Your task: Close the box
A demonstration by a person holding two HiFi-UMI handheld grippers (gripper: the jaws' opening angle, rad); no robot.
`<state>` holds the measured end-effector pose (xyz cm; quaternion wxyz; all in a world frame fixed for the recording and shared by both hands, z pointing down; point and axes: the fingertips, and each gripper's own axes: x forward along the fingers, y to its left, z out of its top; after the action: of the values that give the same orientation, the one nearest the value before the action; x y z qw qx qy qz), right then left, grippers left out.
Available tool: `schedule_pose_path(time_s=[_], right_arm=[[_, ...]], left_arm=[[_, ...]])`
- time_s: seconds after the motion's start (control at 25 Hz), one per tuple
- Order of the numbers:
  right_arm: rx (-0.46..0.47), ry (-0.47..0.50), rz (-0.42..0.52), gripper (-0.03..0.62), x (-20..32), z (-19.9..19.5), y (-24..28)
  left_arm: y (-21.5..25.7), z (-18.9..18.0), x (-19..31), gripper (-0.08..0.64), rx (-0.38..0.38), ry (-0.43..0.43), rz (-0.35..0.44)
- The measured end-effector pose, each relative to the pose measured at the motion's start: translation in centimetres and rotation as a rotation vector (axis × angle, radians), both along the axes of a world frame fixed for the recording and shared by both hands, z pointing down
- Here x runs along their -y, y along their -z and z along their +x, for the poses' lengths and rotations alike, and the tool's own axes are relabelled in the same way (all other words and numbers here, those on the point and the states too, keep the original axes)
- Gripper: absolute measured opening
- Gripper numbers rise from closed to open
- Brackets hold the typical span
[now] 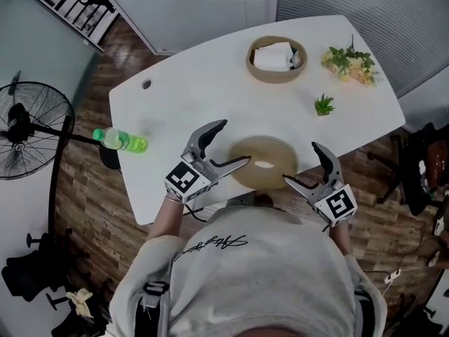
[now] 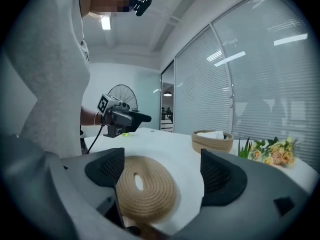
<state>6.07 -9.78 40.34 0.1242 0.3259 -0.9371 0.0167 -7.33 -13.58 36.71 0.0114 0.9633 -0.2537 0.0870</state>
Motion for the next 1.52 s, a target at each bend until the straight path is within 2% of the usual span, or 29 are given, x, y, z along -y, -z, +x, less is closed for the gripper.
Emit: schedule_pose_path(time_s=[0.16, 0.32, 0.4, 0.64, 0.76, 0.84, 0.96, 1.08, 1.24, 1.44, 1.52], right_arm=[[-0.026, 0.086, -0.085, 0.480, -0.6, -1.0, -3.6], [-0.077, 0.136, -0.143, 0.499, -1.1, -1.0, -6.4], [-0.085, 0.155, -0.157, 0.508, -1.4, -1.0, -7.1], [-0.129, 0.189, -0.207, 0.526, -1.9, -0.9, -9.0], [-0.157, 0.197, -0.219, 0.535, -1.9, -0.8, -9.8], [-0.192, 0.213, -0.219, 0.538, -2.1, -0.9, -10.5], [-0.269, 0.257, -0.208, 0.549, -2.7, -1.0, -11.7], [-0.303, 0.268, -0.215, 0.554, -3.0, -0.9, -12.6], [-0.289, 0.250, -0.215, 0.554, -2.7, -1.0, -12.6], [-0.291, 0.225, -0.215, 0.555, -2.7, -0.9, -12.8], [-0.289, 0.214, -0.208, 0.554, -2.6, -0.9, -12.8]], left_arm=[[-1.9, 0.0, -1.3, 0.426, 0.036, -0.032, -0.041], [-4.6, 0.6, -2.8, 0.451, 0.116, -0.104, -0.073], [-6.1, 0.4, -3.4, 0.460, 0.146, -0.134, -0.112], [-9.5, -1.2, -4.1, 0.476, 0.231, -0.152, -0.210], [-10.9, -1.6, -4.3, 0.483, 0.275, -0.173, -0.237], [-11.8, -1.8, -4.5, 0.485, 0.317, -0.198, -0.248], [-12.5, -1.7, -5.3, 0.489, 0.338, -0.248, -0.272], [-13.1, -1.6, -5.7, 0.488, 0.359, -0.279, -0.277], [-14.3, -1.7, -5.9, 0.488, 0.420, -0.288, -0.264], [-16.4, -1.7, -6.2, 0.486, 0.536, -0.286, -0.227], [-16.5, -1.6, -6.3, 0.486, 0.548, -0.292, -0.222]])
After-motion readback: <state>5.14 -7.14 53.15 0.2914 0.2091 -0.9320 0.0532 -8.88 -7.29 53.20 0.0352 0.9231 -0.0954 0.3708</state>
